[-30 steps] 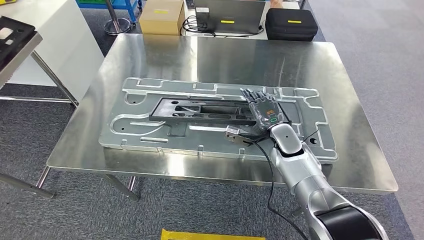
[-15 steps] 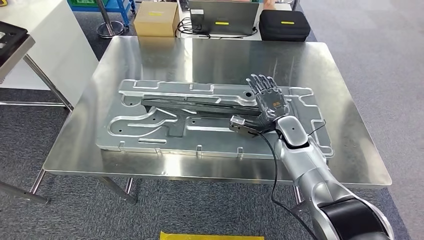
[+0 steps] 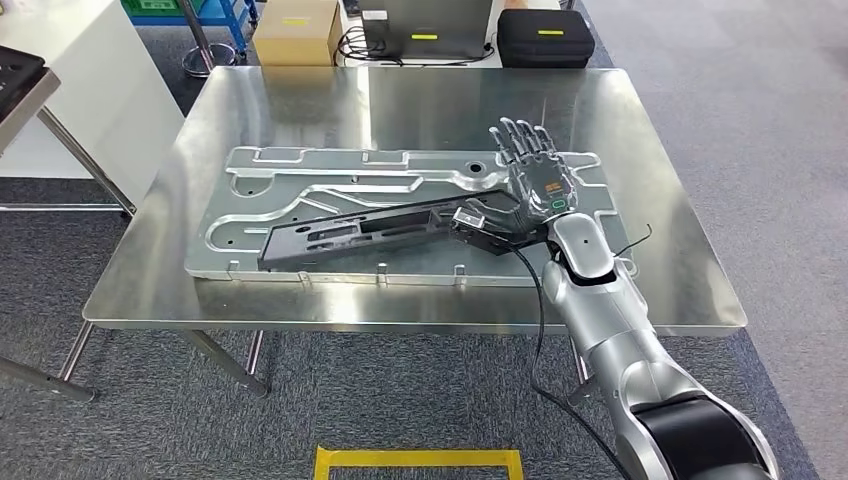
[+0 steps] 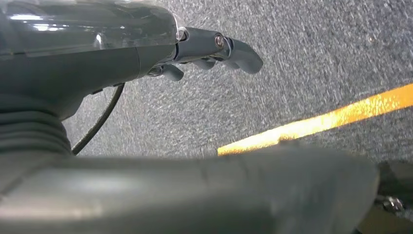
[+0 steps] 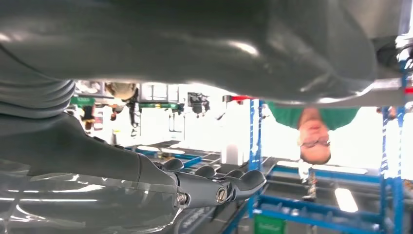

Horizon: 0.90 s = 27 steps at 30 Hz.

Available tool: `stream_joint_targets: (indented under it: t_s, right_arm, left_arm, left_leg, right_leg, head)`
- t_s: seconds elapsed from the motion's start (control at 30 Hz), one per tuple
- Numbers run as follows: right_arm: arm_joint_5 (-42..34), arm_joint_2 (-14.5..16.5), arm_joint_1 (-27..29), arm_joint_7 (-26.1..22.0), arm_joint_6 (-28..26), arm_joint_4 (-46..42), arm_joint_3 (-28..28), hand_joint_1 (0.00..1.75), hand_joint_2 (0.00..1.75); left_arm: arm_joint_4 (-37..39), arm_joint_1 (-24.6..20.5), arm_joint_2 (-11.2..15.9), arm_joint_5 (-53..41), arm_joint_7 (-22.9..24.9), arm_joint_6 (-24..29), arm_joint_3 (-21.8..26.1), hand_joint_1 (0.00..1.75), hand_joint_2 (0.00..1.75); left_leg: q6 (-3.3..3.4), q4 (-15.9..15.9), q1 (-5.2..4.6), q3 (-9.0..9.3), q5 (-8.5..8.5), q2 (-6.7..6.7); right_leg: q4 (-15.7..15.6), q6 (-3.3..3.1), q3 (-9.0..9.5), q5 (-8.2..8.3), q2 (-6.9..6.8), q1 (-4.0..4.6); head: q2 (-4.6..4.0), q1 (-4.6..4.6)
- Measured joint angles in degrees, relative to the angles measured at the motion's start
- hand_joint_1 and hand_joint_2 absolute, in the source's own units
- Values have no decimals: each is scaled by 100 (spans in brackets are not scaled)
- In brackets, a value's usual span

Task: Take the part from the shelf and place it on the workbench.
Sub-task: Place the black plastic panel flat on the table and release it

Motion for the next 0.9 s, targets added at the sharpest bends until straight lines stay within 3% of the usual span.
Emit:
stream_joint_targets:
  t_s: [0.03, 0.07, 0.17, 0.2, 0.23, 0.27, 0.3, 0.33, 0.4, 0.47, 0.53, 0.57, 0.67, 0.7, 0.73, 0.77, 0.8, 0.87, 0.9]
  right_arm:
    - [-3, 0, 11, 9, 28, -90, -31, 0, 0]
    - [-3, -2, 17, 12, 57, -182, -56, 0, 0]
    - [50, -48, 3, 11, 195, -402, -113, 0, 0]
    - [80, -71, -1, 15, 263, -455, -127, 0, 0]
    - [104, -88, -5, 18, 325, -494, -140, 0, 0]
    - [110, -101, -7, 16, 377, -522, -157, 0, 0]
    - [97, -106, -9, 8, 415, -545, -181, 0, 0]
    - [73, -108, -10, -11, 434, -565, -213, 0, 0]
    - [17, -119, -22, -61, 438, -604, -283, 0, 0]
    - [-14, -131, -32, -89, 433, -628, -325, 0, 0]
    - [-22, -130, -34, -96, 429, -635, -341, 0, 0]
    - [-25, -122, -37, -96, 421, -637, -349, 0, 0]
    - [-31, -74, -4, -59, 329, -639, -388, 0, 0]
    - [-29, -59, 40, -33, 285, -639, -401, 0, 0]
    - [-27, -46, 98, -3, 249, -643, -414, 0, 0]
    - [-25, -40, 165, 22, 226, -659, -428, 0, 0]
    - [-22, -38, 233, 48, 212, -696, -449, 0, 0]
    - [-26, -35, 349, 87, 196, -823, -517, 0, 0]
    - [-46, -31, 406, 106, 182, -909, -568, 0, 0]
  left_arm:
    - [-1, 7, 0, 17, -2, -3, 16, 0, 0]
    - [0, 17, 0, 33, -7, -6, 37, 0, 0]
    - [1, 34, -5, 79, -33, -9, 85, 0, 0]
    - [1, 36, -9, 91, -44, -9, 90, 0, 0]
    - [1, 35, -13, 98, -57, -9, 93, 0, 0]
    - [1, 35, -15, 101, -69, -9, 96, 0, 0]
    - [1, 34, -15, 102, -79, -9, 97, 0, 0]
    - [-1, 30, -13, 102, -85, -9, 98, 0, 0]
    - [-3, 18, -10, 102, -88, -9, 99, 0, 0]
    - [-4, 12, -14, 102, -90, -9, 100, 0, 0]
    - [-1, 21, -30, 102, -88, -11, 102, 0, 0]
    - [1, 25, -36, 102, -85, -13, 104, 0, 0]
    - [3, 26, -43, 99, -74, -14, 110, 0, 0]
    - [3, 29, -44, 97, -71, -17, 110, 0, 0]
    - [3, 33, -45, 96, -67, -24, 109, 0, 0]
    - [3, 37, -46, 93, -62, -33, 109, 0, 0]
    - [3, 39, -48, 90, -57, -43, 109, 0, 0]
    - [1, 34, -46, 81, -54, -61, 109, 0, 0]
    - [0, 29, -45, 78, -54, -68, 109, 0, 0]
  left_leg:
    - [-31, 40, 5, -37, -75, -18]
    - [-52, 177, 7, -95, -252, -46]
    - [-57, 1199, 20, -333, -1084, -117]
    - [-51, 1520, 20, -352, -1222, -125]
    - [-37, 1682, 18, -294, -1232, -130]
    - [-11, 1641, 10, -143, -1139, -132]
    - [36, 1399, -3, 105, -1006, -133]
    - [107, 1002, -29, 422, -950, -121]
    - [180, 232, -84, 954, -990, -98]
    - [172, -68, -132, 1113, -1019, -89]
    - [194, -149, -102, 1054, -873, -60]
    - [218, -196, -76, 1004, -780, -33]
    - [250, -249, -45, 758, -528, 32]
    - [237, -245, -38, 661, -458, 42]
    - [218, -238, -25, 568, -392, 52]
    - [194, -224, -7, 474, -329, 61]
    - [161, -200, 17, 379, -273, 67]
    - [87, -108, 43, 216, -195, 65]
    - [45, -61, 49, 161, -162, 56]
  right_leg:
    - [-7, -48, -39, 61, 5, -4]
    - [-21, -92, -89, 128, 11, -14]
    - [-14, -160, -312, 319, 36, -8]
    - [-7, -167, -397, 381, 44, 4]
    - [3, -170, -480, 442, 55, 18]
    - [12, -170, -558, 500, 64, 36]
    - [19, -168, -625, 554, 71, 54]
    - [25, -162, -679, 605, 74, 67]
    - [24, -122, -744, 702, 56, 76]
    - [-7, -56, -763, 806, 32, 60]
    - [-15, 8, -792, 826, 25, 55]
    - [74, 43, -841, 685, 14, 56]
    - [962, 181, -1122, -166, -38, 13]
    - [1314, 227, -1191, -327, -47, -12]
    - [1547, 269, -1196, -340, -51, -40]
    - [1603, 309, -1114, -238, -53, -69]
    - [1451, 349, -925, -85, -53, -101]
    - [681, 411, -314, 38, -28, -165]
    - [313, 388, -60, -10, -6, -177]
  head:
    - [0, 0]
    - [0, -1]
    - [0, -1]
    - [0, 0]
    - [0, 0]
    - [0, 0]
    - [0, -1]
    - [0, -1]
    - [0, -1]
    - [0, 0]
    - [0, 0]
    - [-1, 1]
    - [-1, 4]
    - [0, 5]
    - [0, 4]
    - [0, 4]
    - [0, 4]
    - [0, 4]
    - [0, 3]
